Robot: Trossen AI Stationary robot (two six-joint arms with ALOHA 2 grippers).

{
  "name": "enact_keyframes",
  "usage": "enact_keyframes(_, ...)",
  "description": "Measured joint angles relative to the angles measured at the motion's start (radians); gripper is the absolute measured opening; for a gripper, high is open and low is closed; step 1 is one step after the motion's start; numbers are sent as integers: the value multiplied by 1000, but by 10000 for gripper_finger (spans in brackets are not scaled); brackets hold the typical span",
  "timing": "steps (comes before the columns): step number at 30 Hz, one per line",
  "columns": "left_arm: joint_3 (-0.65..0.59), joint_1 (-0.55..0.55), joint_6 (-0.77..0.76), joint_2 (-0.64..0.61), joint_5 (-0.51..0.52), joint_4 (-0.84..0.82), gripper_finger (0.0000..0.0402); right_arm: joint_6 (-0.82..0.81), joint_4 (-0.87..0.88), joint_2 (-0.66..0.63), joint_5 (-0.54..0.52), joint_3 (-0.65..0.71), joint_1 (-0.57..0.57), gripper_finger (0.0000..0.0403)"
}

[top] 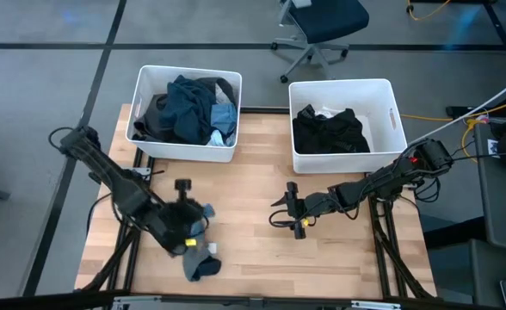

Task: Sort clothes
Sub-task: Put the blue sock into the left white laundry bin

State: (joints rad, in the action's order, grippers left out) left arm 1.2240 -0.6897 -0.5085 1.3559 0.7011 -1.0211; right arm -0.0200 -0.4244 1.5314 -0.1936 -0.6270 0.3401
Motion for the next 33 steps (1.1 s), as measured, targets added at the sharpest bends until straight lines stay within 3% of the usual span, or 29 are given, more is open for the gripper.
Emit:
enact_keyframes(3,0,22,39,-60,149,37,8,0,0,0,0,0,0,264)
enact_keyframes(6,0,58,71,-120,223,84,11,0,-4,0,0,0,0,264)
enact_keyframes(10,0,139,102,-190,233,138,12,0,-13,0,0,0,0,264)
enact_keyframes(21,0,416,378,-337,275,338,13,0,-14,0,0,0,0,264)
enact_keyframes(33,0,714,691,-418,287,577,13,0,-7,0,0,0,0,264)
